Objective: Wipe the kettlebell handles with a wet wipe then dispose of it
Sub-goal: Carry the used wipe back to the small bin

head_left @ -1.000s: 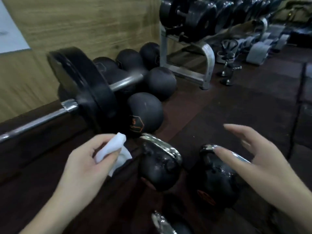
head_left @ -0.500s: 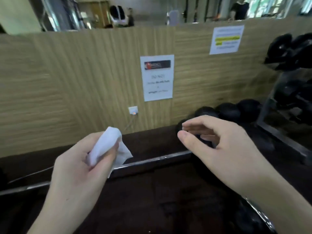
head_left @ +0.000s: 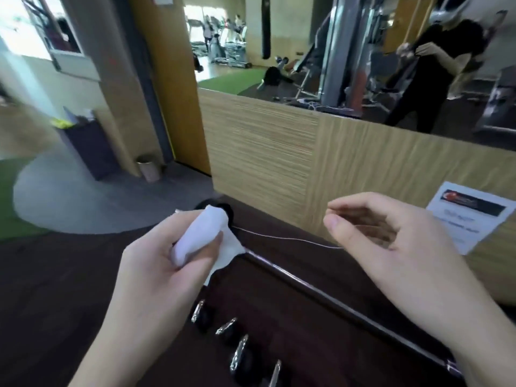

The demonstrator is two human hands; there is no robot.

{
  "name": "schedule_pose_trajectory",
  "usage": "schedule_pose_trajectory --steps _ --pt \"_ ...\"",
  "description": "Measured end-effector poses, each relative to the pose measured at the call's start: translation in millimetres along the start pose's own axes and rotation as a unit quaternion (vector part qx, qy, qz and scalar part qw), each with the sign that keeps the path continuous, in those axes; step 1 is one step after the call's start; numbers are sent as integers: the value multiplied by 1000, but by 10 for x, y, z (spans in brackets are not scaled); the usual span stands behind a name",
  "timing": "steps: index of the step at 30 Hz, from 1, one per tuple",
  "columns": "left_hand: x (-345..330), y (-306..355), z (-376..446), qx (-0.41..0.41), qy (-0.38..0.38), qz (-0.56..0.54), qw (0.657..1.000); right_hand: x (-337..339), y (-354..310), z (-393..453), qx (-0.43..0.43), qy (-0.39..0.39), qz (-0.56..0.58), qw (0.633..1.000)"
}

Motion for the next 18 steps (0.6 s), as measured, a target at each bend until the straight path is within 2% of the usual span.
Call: schedule_pose_trajectory --steps 3,6,11,14,18 --pt "827 -210 157 12 44 -4 999 -632 -588 232 33 -48 19 998" --pt "1503 -582 316 16 53 25 998 -1368 -986 442 55 -87 42 994" --pt "2596 -1021 598 23 141 93 985 -2556 -1595 785 98 -134 50 985" --pt "3062 -1384 748 60 169 115 977 -3133 -1840 899 94 -166 59 980" --pt "3281 -1694 835 104 166 99 976 -3685 -1906 1050 91 -187 49 977"
Point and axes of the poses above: each hand's wrist, its own z-axis towards the middle knuckle, its own x-axis out of the back of the hand, y = z × x, the point moved 5 cm from there along z, towards the middle knuckle, and after that the axes turned 3 degrees about x, right-handed, at the moved point
